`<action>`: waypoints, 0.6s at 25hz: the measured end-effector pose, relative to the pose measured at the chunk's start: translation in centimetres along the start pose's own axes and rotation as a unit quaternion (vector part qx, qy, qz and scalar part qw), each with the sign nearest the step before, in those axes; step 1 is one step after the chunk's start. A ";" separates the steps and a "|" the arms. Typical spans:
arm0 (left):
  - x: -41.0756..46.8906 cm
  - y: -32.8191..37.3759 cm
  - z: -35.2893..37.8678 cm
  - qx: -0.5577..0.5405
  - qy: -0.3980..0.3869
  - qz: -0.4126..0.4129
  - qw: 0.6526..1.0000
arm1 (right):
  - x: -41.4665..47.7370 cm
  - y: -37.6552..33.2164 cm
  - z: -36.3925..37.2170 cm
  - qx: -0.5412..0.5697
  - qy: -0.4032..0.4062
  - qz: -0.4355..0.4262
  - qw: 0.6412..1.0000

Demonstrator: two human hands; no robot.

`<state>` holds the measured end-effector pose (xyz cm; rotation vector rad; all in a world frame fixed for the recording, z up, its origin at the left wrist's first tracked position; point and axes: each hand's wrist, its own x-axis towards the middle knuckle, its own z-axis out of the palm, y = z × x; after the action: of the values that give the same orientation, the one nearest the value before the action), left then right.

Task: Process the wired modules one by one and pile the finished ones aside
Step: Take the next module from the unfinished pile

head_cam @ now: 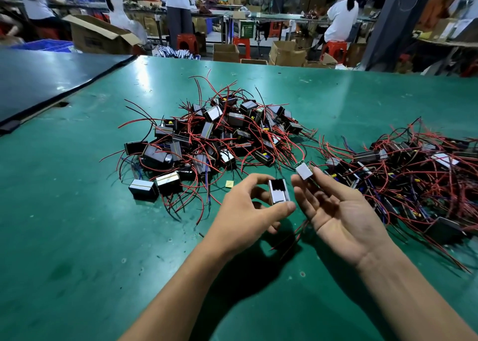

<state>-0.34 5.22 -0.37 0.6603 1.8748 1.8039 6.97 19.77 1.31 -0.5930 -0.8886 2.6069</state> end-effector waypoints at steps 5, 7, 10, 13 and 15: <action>0.1 -0.3 -0.1 0.045 -0.012 -0.019 0.999 | 0.5 0.6 -0.2 -0.018 0.001 -0.019 1.000; 0.1 -0.2 -0.2 0.041 -0.008 -0.026 0.999 | 0.6 0.8 -0.2 -0.030 -0.005 -0.025 0.999; 0.1 -0.3 -0.5 0.034 -0.017 -0.036 0.999 | 0.7 1.6 -0.3 -0.063 0.004 -0.044 0.997; 0.1 -0.7 -0.7 0.103 -0.033 -0.046 0.993 | 1.1 2.1 0.1 -0.093 0.026 -0.065 0.993; 0.0 -0.8 -0.7 0.145 -0.035 -0.049 0.988 | 1.6 2.2 0.9 -0.088 0.039 -0.051 0.994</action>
<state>-0.81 4.62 -1.18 0.7059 2.1031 1.4427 4.83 18.31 0.07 -0.6712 -1.1004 2.4134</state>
